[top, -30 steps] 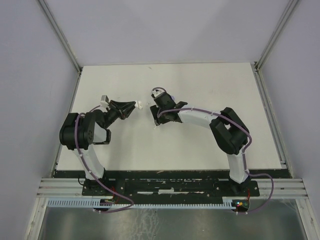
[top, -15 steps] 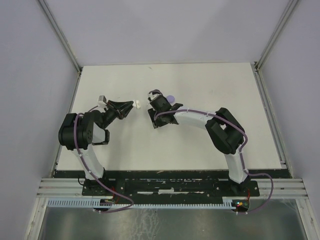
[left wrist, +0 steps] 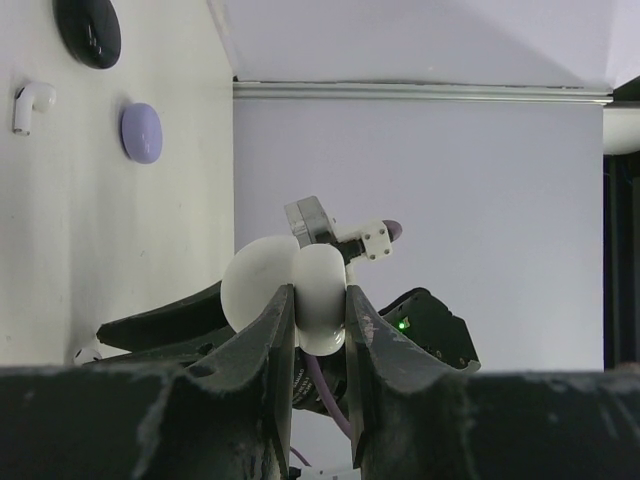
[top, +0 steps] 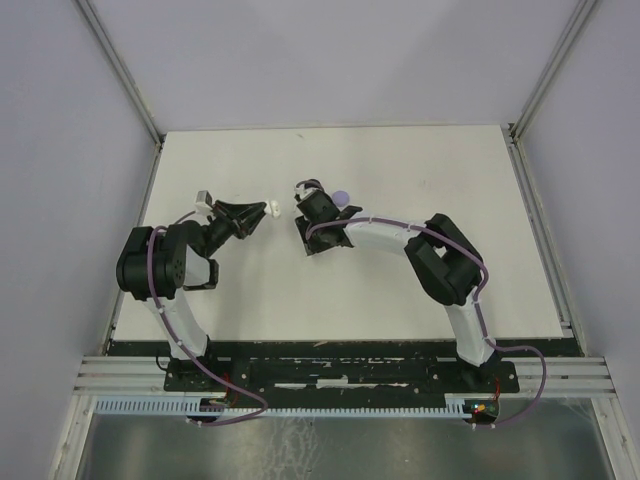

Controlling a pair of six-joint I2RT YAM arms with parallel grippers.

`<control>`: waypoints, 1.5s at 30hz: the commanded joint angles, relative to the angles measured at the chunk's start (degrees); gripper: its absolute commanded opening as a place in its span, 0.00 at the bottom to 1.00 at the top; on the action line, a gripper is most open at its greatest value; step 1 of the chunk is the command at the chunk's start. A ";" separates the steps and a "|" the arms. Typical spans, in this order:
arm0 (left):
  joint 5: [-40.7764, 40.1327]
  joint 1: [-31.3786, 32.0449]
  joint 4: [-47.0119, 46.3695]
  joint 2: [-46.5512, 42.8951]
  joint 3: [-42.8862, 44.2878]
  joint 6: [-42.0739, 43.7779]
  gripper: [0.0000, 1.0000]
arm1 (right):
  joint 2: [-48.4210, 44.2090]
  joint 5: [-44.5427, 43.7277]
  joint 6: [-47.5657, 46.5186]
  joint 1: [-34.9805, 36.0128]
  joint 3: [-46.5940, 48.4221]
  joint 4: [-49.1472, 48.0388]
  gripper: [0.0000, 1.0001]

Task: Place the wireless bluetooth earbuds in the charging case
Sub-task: Pick up the earbud from the center of the board.

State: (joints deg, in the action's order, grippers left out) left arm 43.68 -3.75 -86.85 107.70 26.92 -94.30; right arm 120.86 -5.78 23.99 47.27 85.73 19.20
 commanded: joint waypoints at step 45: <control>0.07 -6.31 -12.25 -0.21 -4.07 -6.05 0.03 | 29.03 -13.21 6.95 -2.08 46.97 13.74 0.62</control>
State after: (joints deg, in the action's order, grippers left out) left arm 43.62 -9.41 -87.20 107.68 22.87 -98.39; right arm 147.39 -15.53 29.32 44.25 130.41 33.39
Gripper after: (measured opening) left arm 0.292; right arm 0.619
